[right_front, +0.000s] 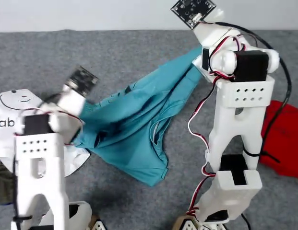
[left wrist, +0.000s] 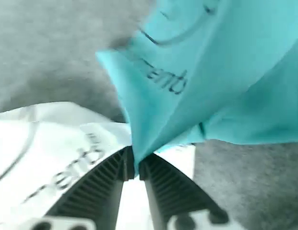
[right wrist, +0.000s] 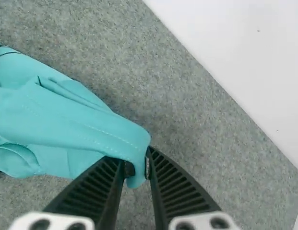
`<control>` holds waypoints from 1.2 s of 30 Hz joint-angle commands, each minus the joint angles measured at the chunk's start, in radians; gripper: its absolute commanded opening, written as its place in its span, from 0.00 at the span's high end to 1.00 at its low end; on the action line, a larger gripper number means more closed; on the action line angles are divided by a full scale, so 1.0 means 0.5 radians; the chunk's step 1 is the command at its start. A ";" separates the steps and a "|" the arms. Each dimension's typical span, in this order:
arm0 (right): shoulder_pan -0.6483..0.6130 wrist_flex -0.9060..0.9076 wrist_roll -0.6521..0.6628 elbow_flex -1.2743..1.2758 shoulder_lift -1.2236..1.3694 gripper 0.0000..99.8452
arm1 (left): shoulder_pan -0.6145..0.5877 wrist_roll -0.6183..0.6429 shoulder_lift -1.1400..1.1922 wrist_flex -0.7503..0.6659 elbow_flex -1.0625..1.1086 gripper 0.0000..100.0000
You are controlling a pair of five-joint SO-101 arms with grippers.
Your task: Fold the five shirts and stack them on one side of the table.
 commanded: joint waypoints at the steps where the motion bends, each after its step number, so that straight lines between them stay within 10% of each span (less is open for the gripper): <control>1: -0.011 0.075 0.006 -0.123 -0.121 0.99 | 0.135 -0.021 -0.049 -0.144 0.170 1.00; 8: -0.011 0.075 0.006 -0.117 -0.106 0.99 | 0.282 0.034 0.206 -0.347 0.302 0.89; 25: 0.023 0.075 0.009 -0.114 -0.100 0.99 | 1.010 0.236 0.196 0.436 -0.247 0.91; 36: 0.066 0.075 0.009 -0.114 -0.100 0.99 | 1.016 0.258 0.206 -0.255 0.416 0.92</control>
